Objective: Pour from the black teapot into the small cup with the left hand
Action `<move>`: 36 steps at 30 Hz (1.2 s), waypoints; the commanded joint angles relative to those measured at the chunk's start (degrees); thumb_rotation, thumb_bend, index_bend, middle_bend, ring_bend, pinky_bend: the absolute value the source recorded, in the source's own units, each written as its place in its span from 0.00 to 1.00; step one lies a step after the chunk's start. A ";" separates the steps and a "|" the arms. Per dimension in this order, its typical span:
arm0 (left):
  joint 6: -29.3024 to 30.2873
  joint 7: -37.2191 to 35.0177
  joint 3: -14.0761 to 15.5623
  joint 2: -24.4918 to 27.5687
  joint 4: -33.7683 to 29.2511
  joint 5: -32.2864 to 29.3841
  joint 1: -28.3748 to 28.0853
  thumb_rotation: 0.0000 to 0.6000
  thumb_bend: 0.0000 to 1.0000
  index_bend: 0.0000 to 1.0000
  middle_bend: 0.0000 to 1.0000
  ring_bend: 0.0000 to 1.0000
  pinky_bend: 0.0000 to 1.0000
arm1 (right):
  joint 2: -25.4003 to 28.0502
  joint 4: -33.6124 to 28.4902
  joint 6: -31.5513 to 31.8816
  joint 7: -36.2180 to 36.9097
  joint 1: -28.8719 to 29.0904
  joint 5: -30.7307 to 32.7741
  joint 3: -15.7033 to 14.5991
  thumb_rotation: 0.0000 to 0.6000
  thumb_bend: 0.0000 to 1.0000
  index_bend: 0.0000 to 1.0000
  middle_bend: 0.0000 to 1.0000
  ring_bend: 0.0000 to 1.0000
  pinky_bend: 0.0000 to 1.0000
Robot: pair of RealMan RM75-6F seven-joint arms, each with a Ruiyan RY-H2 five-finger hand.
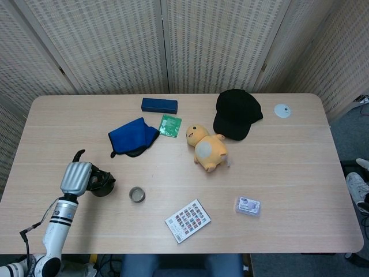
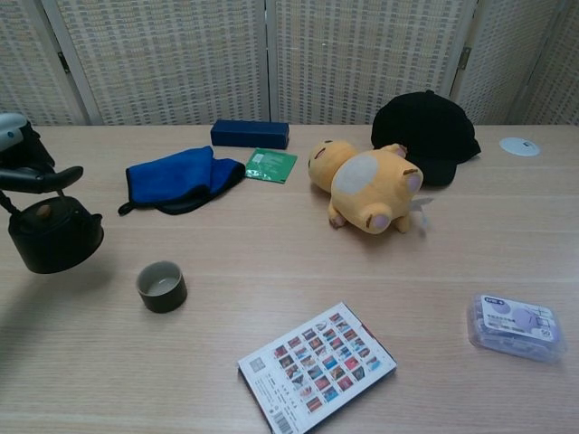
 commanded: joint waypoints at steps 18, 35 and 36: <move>0.97 -2.24 0.36 0.01 1.24 3.77 0.66 0.59 0.40 1.00 1.00 0.91 0.24 | 1.76 -2.98 0.28 -3.07 1.13 1.31 2.00 1.00 0.31 0.23 0.27 0.17 0.04; 1.10 -2.35 1.76 1.09 0.28 7.47 0.93 0.61 0.40 1.00 1.00 0.92 0.36 | 2.42 -3.98 -1.01 -4.15 1.37 3.71 2.40 1.00 0.31 0.23 0.27 0.17 0.04; 1.07 -2.42 1.92 1.17 0.17 7.80 0.93 0.61 0.40 1.00 1.00 0.92 0.36 | 2.40 -3.96 -1.07 -4.17 1.39 3.74 2.39 1.00 0.31 0.23 0.27 0.17 0.04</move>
